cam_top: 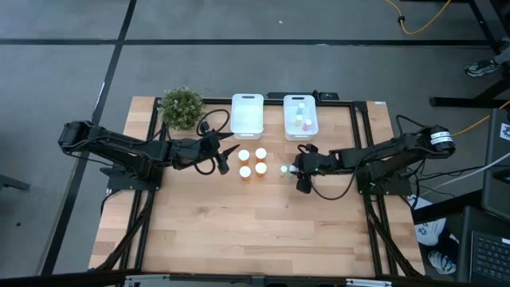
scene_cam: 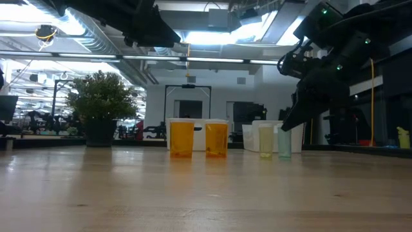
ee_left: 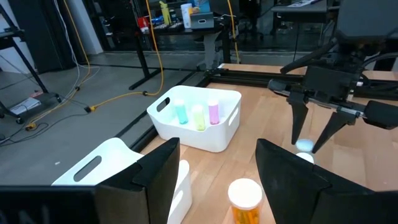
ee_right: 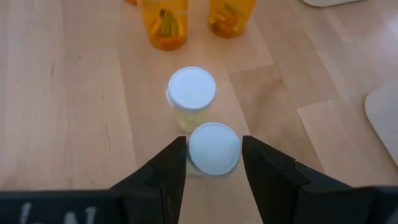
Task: Pick and place medicine bottles into bin by pill shape (circle, oval)
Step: Put the blue pill bottle into the right white bin, then put the yellow pill bottle into the right white bin
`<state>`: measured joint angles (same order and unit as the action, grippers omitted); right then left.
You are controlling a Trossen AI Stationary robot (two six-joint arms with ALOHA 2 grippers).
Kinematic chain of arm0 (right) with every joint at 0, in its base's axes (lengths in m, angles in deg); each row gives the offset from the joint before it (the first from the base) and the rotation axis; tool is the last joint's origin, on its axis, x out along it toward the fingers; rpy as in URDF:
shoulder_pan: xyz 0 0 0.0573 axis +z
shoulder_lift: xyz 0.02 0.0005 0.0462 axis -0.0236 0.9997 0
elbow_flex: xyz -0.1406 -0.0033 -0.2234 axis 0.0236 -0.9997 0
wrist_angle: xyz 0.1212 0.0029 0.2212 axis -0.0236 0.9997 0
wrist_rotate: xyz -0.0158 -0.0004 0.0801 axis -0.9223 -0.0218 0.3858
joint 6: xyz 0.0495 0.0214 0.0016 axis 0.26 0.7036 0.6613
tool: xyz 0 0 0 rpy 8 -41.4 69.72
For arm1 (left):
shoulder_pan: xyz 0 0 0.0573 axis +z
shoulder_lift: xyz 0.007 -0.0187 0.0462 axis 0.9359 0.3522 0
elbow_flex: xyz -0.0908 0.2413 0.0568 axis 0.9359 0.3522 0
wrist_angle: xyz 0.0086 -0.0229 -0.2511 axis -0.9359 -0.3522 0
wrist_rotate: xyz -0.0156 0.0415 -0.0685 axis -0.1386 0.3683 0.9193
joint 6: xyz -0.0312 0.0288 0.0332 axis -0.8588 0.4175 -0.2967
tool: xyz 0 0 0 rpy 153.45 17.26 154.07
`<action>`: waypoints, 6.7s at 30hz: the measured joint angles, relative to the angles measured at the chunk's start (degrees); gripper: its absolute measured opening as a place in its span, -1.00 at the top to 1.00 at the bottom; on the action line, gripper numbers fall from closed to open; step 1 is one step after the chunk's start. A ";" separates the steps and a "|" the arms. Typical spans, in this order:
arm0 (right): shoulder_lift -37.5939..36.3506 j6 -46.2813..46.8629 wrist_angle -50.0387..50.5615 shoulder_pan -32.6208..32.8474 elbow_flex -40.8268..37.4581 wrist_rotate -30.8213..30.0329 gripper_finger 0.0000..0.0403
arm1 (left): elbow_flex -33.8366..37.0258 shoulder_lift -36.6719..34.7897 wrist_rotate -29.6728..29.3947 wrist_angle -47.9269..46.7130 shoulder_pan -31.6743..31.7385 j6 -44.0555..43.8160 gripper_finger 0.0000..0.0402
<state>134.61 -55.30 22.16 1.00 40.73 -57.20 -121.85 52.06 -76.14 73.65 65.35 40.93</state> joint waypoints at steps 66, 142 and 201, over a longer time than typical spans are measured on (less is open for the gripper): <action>-6.26 -11.69 16.36 -6.93 19.43 -21.10 0.44 | 0.01 0.01 0.00 -0.04 0.00 0.02 -0.02; -15.92 2.28 15.24 -12.92 0.10 23.11 -0.08 | 0.01 0.00 0.02 -0.04 0.00 1.86 -0.02; 10.54 -8.65 -11.18 -6.98 3.26 15.58 0.32 | 0.02 0.00 0.02 -0.05 0.00 1.92 -0.02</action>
<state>145.15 -63.95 10.97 -5.98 43.99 -41.61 -121.83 52.06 -76.12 73.60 65.35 42.85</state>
